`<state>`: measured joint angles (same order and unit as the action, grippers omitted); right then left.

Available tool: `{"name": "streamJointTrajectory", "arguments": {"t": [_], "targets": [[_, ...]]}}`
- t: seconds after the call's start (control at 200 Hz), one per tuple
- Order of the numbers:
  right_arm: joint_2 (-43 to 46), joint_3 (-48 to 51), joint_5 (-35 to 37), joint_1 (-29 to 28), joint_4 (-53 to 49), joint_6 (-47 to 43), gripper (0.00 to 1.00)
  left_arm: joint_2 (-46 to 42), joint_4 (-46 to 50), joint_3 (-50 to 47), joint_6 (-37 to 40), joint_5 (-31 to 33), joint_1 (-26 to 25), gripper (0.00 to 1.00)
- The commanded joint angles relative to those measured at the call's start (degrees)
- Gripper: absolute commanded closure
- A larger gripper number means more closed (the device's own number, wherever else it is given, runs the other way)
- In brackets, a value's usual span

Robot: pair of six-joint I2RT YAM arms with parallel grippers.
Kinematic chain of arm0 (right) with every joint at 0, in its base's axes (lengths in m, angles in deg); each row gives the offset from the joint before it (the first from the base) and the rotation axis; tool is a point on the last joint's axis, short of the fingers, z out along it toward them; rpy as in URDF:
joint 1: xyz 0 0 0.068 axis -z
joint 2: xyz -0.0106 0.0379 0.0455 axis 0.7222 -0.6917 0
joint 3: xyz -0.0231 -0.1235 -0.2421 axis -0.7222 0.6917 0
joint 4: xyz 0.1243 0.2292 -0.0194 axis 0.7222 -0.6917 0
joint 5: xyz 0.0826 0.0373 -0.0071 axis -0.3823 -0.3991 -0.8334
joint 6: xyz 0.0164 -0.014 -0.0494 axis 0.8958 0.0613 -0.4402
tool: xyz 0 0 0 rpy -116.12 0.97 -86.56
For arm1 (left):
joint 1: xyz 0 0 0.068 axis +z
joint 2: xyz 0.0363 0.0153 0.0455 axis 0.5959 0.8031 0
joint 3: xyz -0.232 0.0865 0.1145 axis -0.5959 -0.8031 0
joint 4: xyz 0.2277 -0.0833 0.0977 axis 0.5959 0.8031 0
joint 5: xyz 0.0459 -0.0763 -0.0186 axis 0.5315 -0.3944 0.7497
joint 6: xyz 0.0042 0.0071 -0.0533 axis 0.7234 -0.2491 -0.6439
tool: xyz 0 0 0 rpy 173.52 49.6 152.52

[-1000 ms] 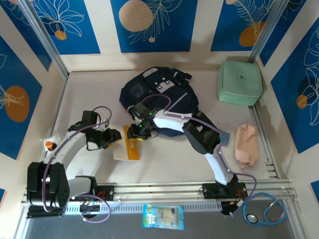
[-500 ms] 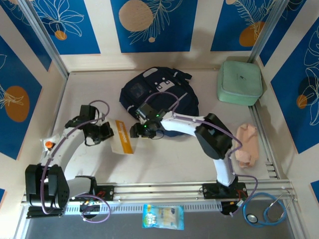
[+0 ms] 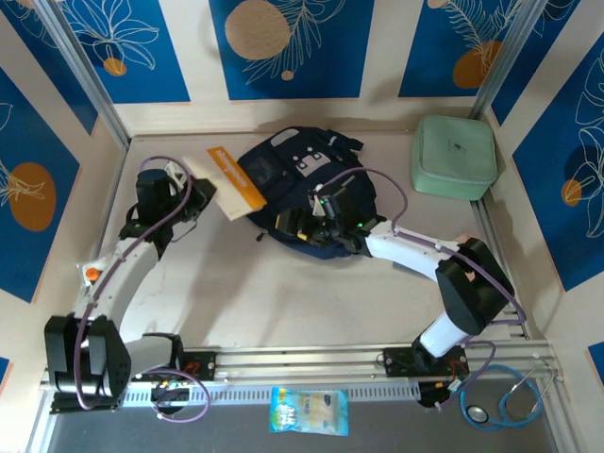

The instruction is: Pack the student bag

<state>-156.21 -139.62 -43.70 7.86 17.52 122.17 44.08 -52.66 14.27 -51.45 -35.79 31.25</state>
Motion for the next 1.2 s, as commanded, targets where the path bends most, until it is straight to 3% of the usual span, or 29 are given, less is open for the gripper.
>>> {"name": "streamJointTrajectory", "arguments": {"t": [0.0,0.305,0.565,0.66,1.196], "targets": [[2.41,3.69,-6.98,2.78,12.03,8.23,0.16,4.20,-20.38,-0.89,-13.99,-1.95,-2.24,1.00],[-0.22,8.81,-12.13,7.68,33.91,22.78,0.17,12.21,-32.73,-0.45,-22.12,2.08,-10.46,1.00],[0.01,8.37,-8.22,7.68,36.61,27.06,0.18,16.43,-33.94,1.32,-23.13,2.25,-16.22,1.00],[-0.56,8.12,-7.34,7.70,37.81,28.39,0.28,17.58,-35.08,1.70,-23.79,2.19,-17.31,1.00],[-3.67,5.10,-5.49,7.74,43.24,30.41,0.46,19.66,-36.96,2.14,-26.19,2.50,-18.32,1.00]]}}
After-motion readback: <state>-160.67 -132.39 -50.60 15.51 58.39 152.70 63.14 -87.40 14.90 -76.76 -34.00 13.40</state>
